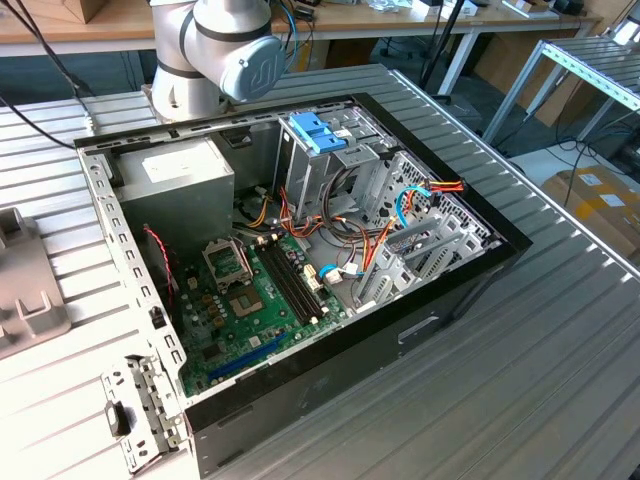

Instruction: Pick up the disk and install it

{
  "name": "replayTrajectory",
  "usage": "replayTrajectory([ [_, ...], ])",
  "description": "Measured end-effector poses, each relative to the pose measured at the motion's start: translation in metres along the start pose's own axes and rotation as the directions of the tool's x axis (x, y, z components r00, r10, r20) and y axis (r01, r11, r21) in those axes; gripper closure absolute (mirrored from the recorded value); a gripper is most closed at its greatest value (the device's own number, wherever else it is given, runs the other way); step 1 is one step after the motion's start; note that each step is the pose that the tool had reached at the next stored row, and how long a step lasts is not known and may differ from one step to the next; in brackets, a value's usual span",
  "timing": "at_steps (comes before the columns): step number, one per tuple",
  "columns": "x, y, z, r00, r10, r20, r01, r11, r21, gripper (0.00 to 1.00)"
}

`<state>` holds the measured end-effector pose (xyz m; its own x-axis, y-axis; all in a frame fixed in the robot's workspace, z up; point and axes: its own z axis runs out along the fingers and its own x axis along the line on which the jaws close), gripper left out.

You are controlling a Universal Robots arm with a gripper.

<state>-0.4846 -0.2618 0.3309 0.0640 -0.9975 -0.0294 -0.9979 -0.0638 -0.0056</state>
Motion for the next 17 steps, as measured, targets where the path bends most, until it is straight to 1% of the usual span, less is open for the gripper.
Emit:
replayTrajectory([
  [5,-0.0023,-0.0001,-0.0034,1.0000,0.000,0.0000,0.000,1.0000,-0.0002,0.63],
  [17,-0.0027,-0.0002,-0.0119,1.0000,0.000,0.0000,0.000,1.0000,-0.0001,0.63],
])
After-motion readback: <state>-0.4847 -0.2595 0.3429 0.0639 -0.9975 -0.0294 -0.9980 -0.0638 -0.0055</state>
